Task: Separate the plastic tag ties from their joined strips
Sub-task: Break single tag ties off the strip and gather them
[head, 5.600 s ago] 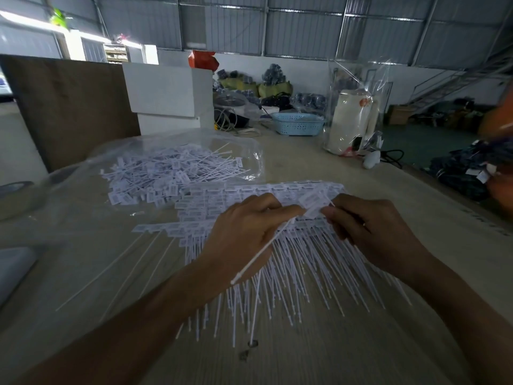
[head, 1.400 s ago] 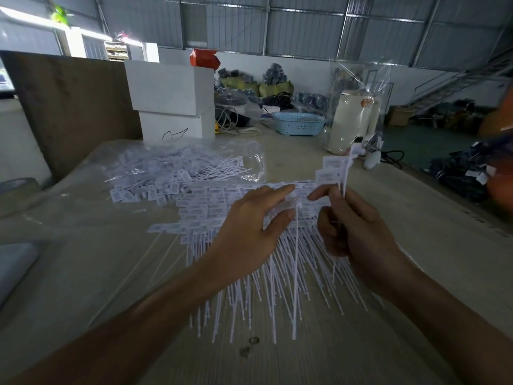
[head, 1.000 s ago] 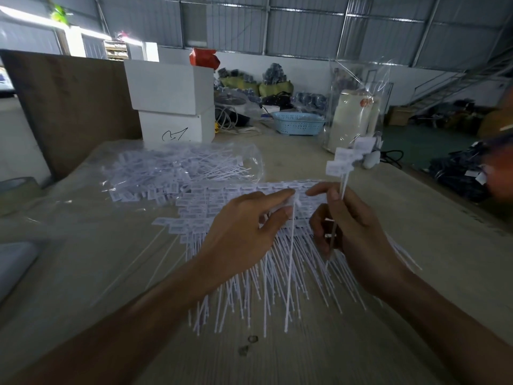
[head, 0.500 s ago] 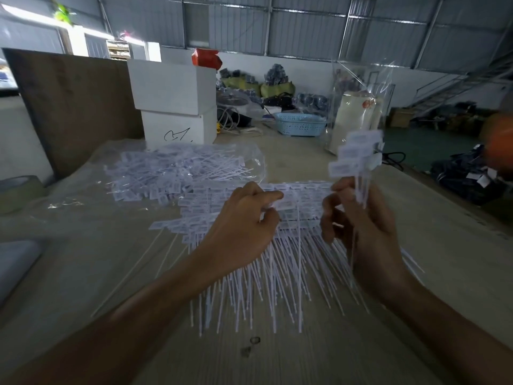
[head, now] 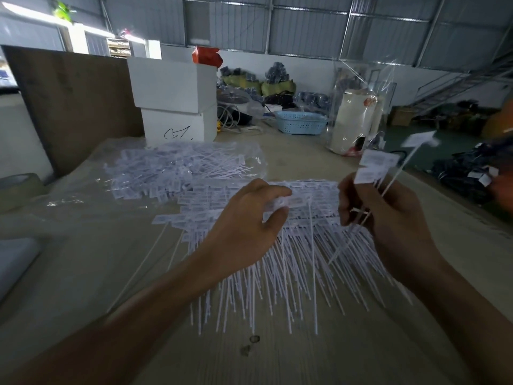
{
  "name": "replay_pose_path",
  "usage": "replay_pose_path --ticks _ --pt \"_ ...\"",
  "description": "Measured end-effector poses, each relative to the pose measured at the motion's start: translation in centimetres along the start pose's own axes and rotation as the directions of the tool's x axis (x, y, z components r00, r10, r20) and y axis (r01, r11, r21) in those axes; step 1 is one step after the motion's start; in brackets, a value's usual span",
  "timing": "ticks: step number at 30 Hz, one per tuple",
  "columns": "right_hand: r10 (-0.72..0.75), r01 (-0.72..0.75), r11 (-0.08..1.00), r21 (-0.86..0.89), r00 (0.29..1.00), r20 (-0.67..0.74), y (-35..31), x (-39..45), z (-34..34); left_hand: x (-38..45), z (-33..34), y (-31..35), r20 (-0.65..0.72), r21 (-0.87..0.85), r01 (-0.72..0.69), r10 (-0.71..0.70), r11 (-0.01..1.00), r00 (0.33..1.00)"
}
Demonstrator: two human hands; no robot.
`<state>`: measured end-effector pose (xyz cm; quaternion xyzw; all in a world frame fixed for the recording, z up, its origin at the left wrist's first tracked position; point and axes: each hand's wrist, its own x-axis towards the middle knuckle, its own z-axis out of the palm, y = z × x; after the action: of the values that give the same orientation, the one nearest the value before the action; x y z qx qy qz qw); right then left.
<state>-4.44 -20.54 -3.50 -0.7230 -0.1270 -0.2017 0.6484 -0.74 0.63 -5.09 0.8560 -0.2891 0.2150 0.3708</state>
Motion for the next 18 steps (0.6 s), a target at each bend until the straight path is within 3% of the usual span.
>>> replay_pose_path --ticks 6,14,18 --pt "0.081 -0.045 0.985 -0.164 0.971 0.223 0.41 -0.19 0.38 0.0 -0.18 0.32 -0.041 -0.014 -0.03 0.03 0.999 0.999" --pt "-0.137 0.138 0.99 -0.014 0.99 0.032 0.12 0.13 0.22 -0.13 -0.11 0.22 -0.038 -0.004 -0.064 0.064 0.998 0.997" --pt "-0.221 0.214 0.971 -0.109 0.974 -0.049 0.05 0.23 -0.32 -0.19 -0.21 0.5 -0.036 0.003 -0.096 0.096 0.995 0.995"
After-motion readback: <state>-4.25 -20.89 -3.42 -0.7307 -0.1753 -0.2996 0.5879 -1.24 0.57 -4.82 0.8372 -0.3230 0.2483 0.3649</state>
